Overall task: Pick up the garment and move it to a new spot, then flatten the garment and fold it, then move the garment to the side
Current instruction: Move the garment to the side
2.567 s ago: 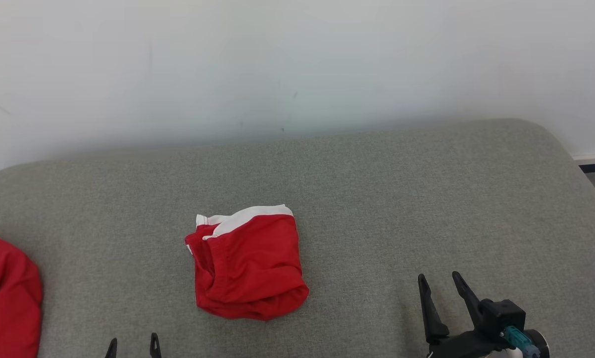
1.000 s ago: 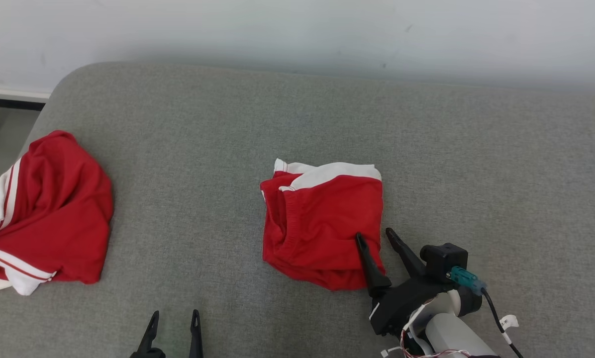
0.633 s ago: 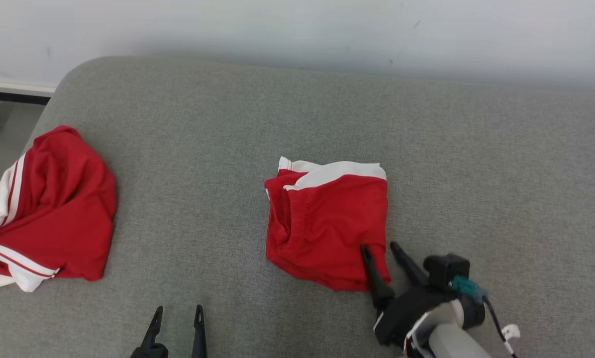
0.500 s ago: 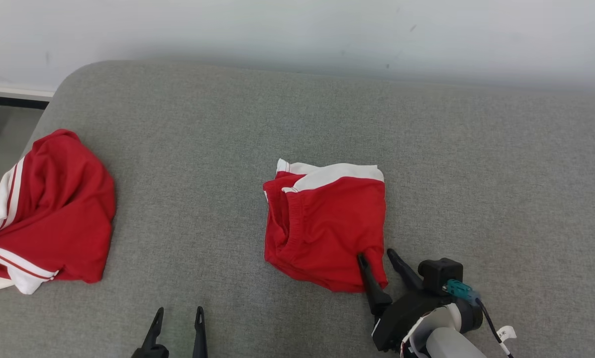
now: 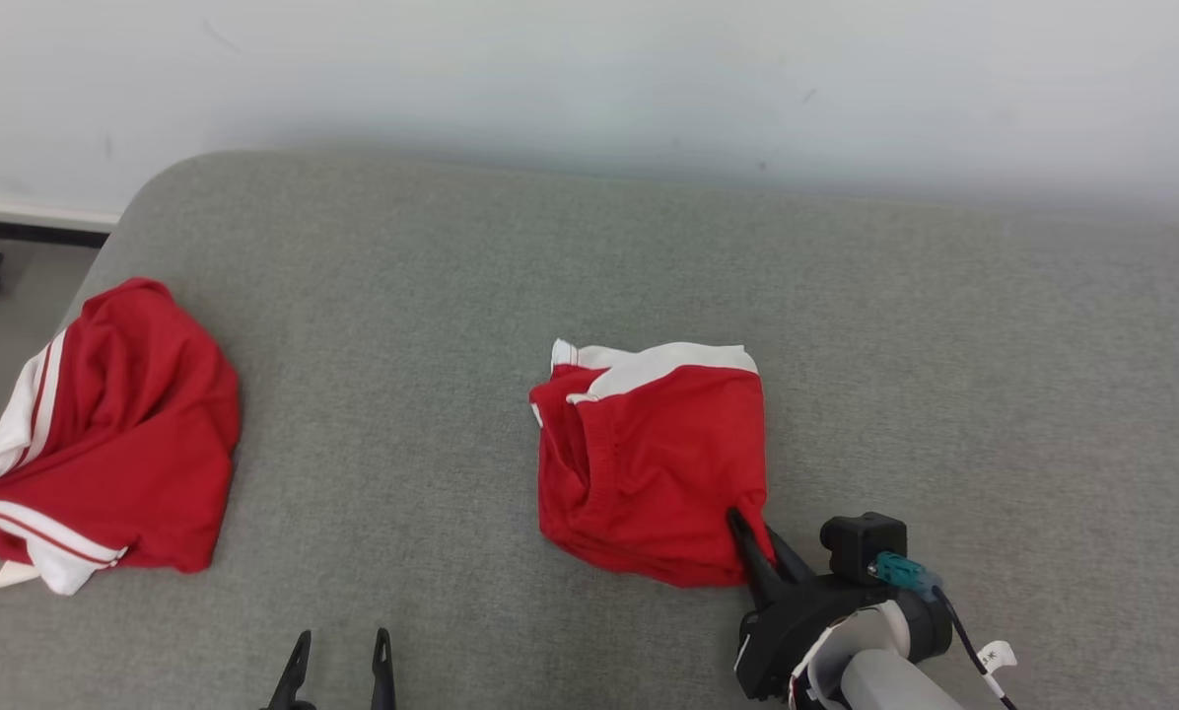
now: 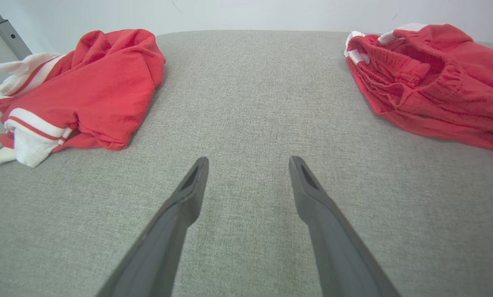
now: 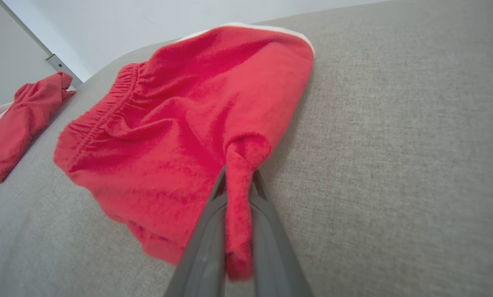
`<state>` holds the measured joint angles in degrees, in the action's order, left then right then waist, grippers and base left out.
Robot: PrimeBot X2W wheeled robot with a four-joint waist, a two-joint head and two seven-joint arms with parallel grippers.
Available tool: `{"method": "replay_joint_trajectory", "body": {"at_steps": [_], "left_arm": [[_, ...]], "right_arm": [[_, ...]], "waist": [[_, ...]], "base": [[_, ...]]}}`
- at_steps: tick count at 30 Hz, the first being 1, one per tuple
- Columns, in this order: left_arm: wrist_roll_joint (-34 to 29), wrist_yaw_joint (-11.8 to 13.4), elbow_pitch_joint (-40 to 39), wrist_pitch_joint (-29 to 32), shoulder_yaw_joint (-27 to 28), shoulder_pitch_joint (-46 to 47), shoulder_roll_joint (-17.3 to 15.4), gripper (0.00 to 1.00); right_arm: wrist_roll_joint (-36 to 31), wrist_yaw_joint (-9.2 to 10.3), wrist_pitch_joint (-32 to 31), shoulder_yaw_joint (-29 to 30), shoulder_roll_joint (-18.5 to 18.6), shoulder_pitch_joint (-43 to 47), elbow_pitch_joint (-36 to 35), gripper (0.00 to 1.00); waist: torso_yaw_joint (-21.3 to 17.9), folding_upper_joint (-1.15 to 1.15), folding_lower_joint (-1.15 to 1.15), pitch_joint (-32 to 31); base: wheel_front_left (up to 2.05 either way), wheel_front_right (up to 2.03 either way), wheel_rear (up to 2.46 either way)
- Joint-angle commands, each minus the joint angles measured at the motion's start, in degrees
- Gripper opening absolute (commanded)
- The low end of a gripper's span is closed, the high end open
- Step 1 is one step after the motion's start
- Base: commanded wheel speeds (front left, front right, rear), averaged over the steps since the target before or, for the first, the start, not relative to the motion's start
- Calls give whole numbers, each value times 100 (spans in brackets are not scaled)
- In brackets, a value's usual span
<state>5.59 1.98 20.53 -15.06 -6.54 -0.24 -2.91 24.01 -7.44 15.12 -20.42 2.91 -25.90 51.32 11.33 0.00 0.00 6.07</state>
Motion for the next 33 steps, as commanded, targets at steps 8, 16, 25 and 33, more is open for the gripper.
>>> {"method": "replay_joint_trajectory", "body": {"at_steps": [8, 16, 25, 33], "left_arm": [[-131, -126, -117, -16, 147, -213, 2, 100], [-81, -207, -217, -16, 27, -74, 4, 100], [-55, -248, -223, -16, -319, 156, 2, 100], [-112, -249, -261, -16, -436, 354, 1, 100]], "right_arm": [[-366, -6, 1, 390, -5, 268, 41, 0], [-482, -5, 0, 399, -4, 232, 76, 0], [-504, -5, 0, 321, -4, 106, 97, 0], [-424, -5, 1, 265, -6, -20, -3, 0]], "waist": [[-684, 0, 0, -464], [-1685, 0, 0, -557], [-2861, 0, 0, -416], [-3593, 0, 0, -231]], "base": [[0, 0, 0], [0, 0, 0], [0, 0, 0], [0, 0, 0]]}}
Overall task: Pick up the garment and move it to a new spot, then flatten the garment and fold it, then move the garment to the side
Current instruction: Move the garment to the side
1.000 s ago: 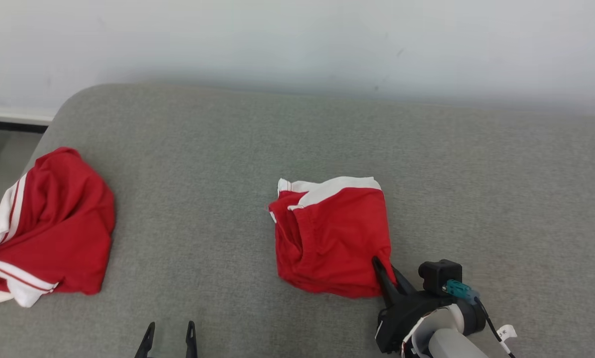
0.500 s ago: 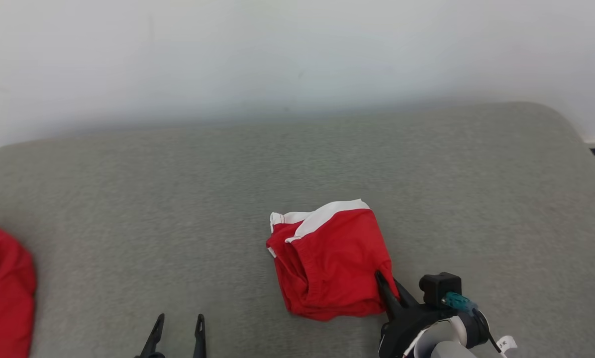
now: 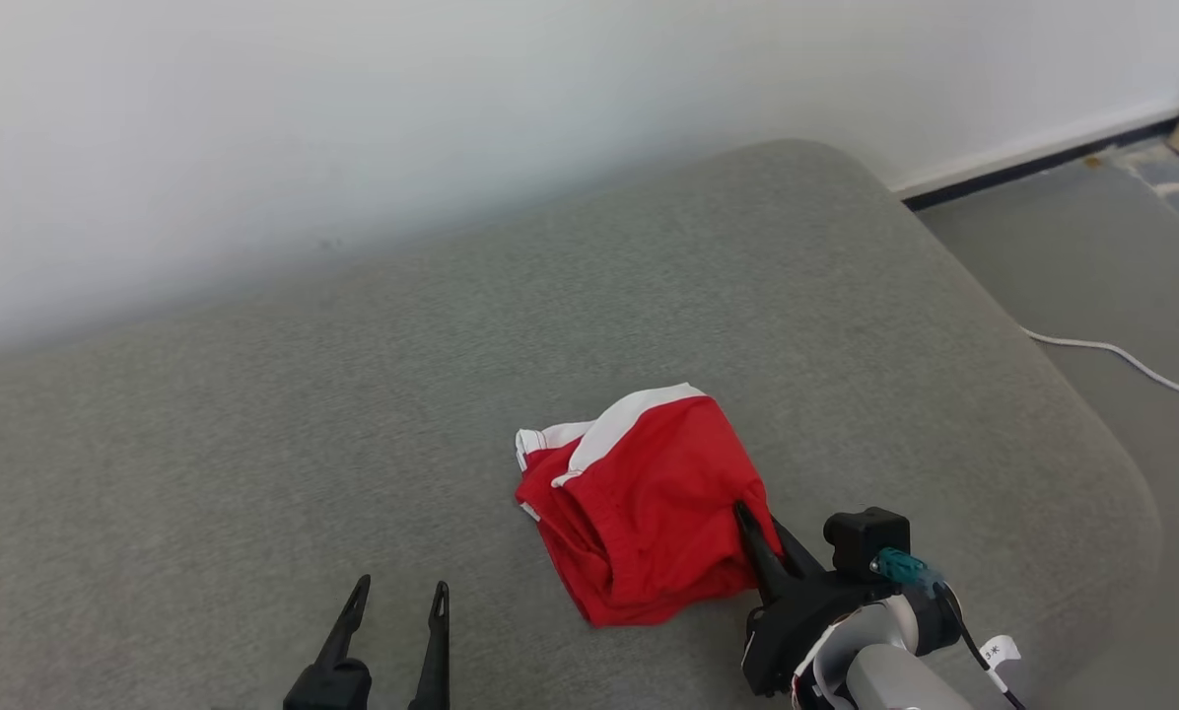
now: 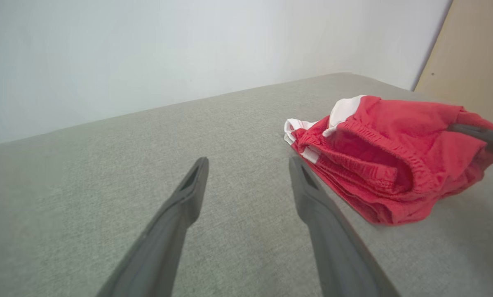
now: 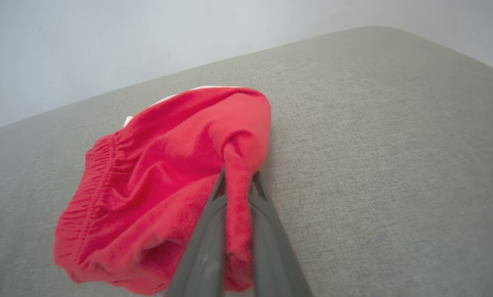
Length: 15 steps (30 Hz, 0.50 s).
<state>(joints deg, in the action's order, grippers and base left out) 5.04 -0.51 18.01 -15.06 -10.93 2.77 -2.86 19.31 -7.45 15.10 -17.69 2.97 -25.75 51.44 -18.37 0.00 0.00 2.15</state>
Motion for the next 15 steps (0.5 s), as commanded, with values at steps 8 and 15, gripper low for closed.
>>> {"method": "replay_joint_trajectory", "body": {"at_steps": [8, 15], "left_arm": [[-54, -105, -66, -16, -144, 247, -6, 100], [-127, -161, -56, -16, -280, 342, -10, 100]], "right_arm": [[-6, -4, 3, -22, -14, -156, -118, 0], [-325, -4, 3, 250, 113, -375, -48, 0]], "waist": [[-954, 0, 0, 357], [-659, 0, 0, 604]], "base": [[0, 0, 0], [0, 0, 0]]}}
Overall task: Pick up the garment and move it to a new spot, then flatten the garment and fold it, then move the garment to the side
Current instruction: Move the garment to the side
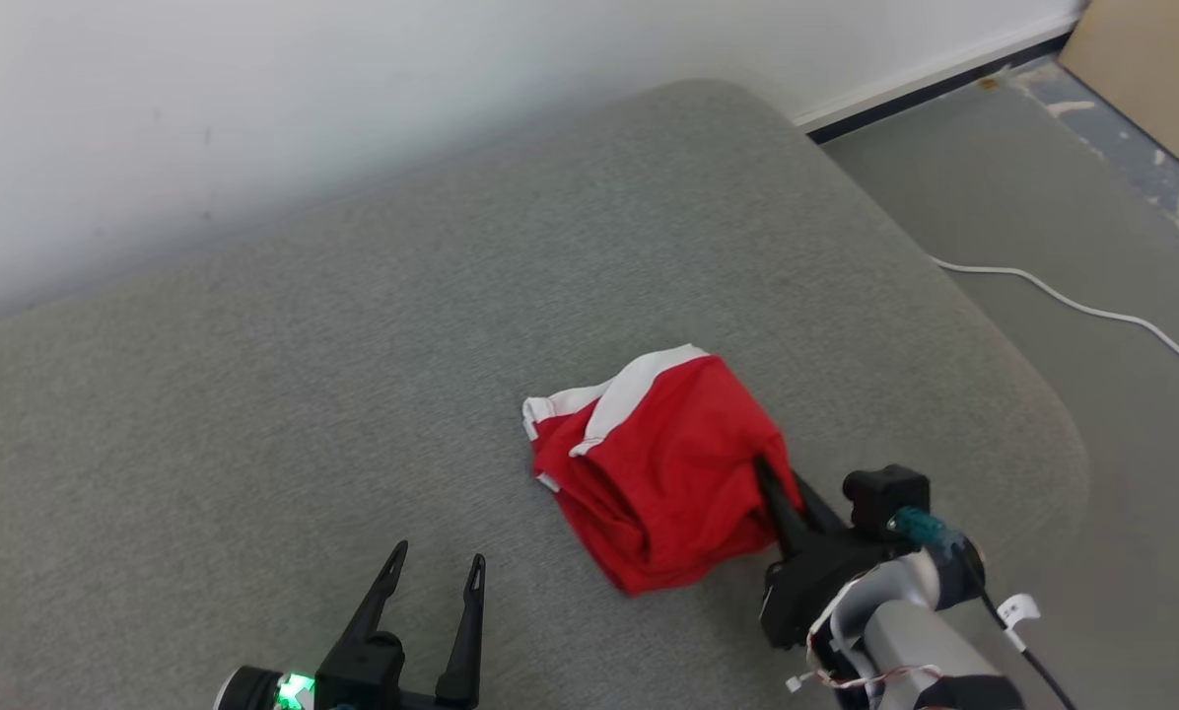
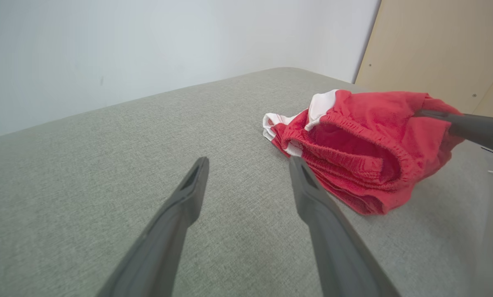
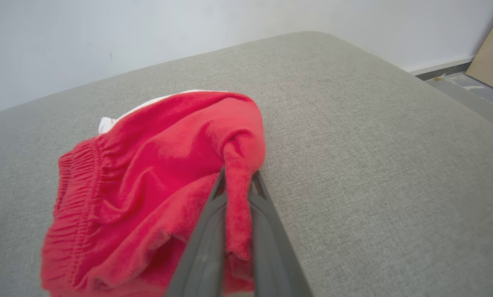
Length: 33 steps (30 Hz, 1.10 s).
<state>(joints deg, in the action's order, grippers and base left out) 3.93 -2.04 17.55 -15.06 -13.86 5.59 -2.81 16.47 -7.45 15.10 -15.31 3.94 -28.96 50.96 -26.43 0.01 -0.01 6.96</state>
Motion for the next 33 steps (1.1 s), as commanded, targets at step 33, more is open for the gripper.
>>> {"method": "replay_joint_trajectory", "body": {"at_steps": [33], "left_arm": [[-491, 207, -527, -15, -182, 948, -499, 100]], "right_arm": [[-2951, -4, 4, 4649, 2049, -1723, 343, 0]], "waist": [[1723, -1, 1, 1811]], "base": [[0, 0, 0]]}}
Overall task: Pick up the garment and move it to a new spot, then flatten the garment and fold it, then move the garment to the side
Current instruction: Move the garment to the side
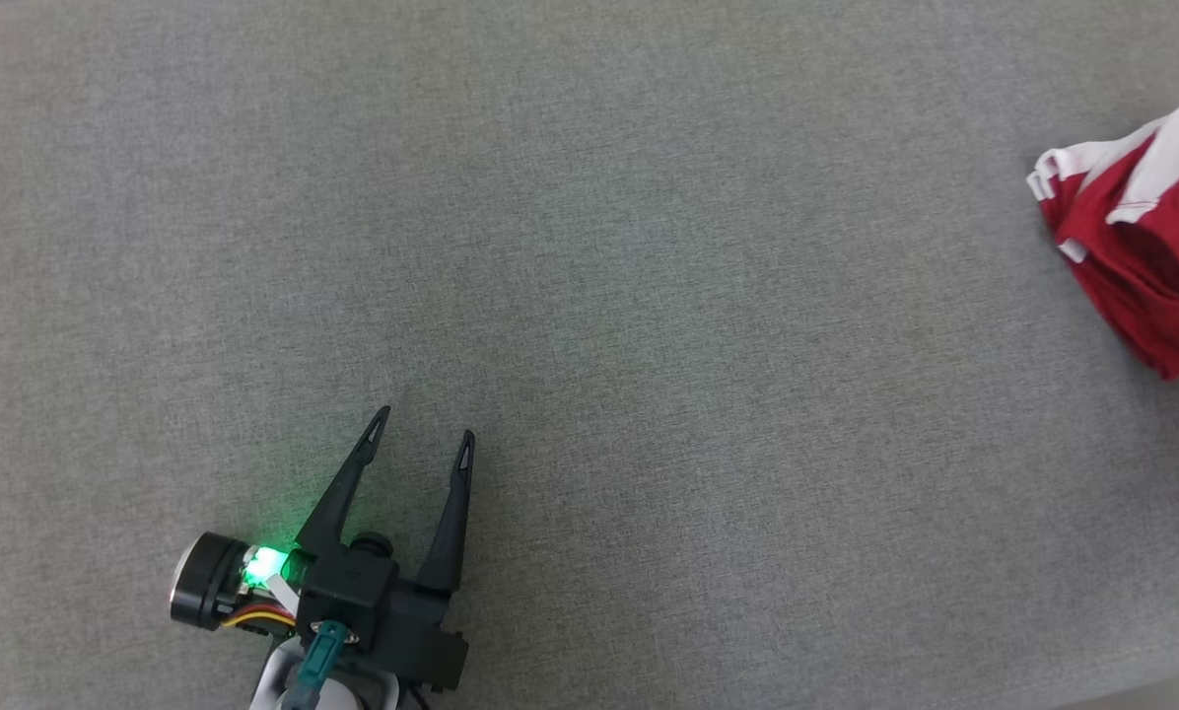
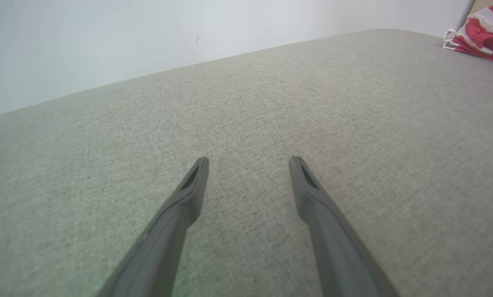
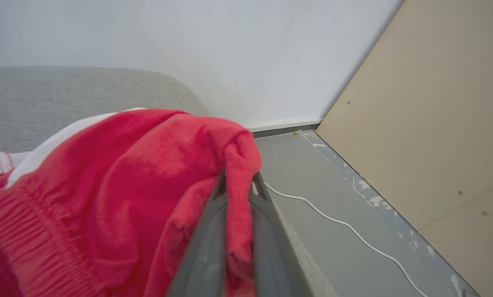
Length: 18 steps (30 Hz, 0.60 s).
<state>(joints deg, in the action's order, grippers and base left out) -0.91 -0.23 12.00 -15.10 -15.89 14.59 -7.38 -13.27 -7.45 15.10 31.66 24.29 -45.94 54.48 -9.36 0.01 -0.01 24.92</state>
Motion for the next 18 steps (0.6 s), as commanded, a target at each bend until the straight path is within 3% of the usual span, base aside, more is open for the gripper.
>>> {"method": "replay_joint_trajectory", "body": {"at_steps": [1, 2, 3, 4, 10, 18], "left_arm": [[1, 27, 36, -8, 14, 50, -53, 100], [11, 26, 46, -8, 3, 54, -64, 100], [18, 30, 60, -8, -8, 58, -71, 100], [29, 40, 76, -8, -20, 61, -74, 100], [126, 115, 142, -9, -13, -41, -35, 100], [250, 259, 230, -9, 181, -328, 38, 100]], "right_arm": [[-88, -4, 4, 92, 16, -37, -7, 12], [-183, -4, 4, 264, 6, -54, -4, 31], [-316, -4, 4, 406, 12, -64, -51, 76], [-469, -4, 4, 551, 3, -50, -46, 100], [-895, -4, 4, 967, -334, 21, -395, 100], [-62, -4, 1, -285, -1125, 764, -1609, 100]], "waist": [[13, -1, 1, 13], [10, -1, 1, 5], [9, -1, 1, -6], [11, -1, 1, -24], [60, -1, 1, -272], [191, -1, 1, -786]], "base": [[0, 0, 0], [0, 0, 0], [0, 0, 0], [0, 0, 0], [0, 0, 0], [0, 0, 0]]}}
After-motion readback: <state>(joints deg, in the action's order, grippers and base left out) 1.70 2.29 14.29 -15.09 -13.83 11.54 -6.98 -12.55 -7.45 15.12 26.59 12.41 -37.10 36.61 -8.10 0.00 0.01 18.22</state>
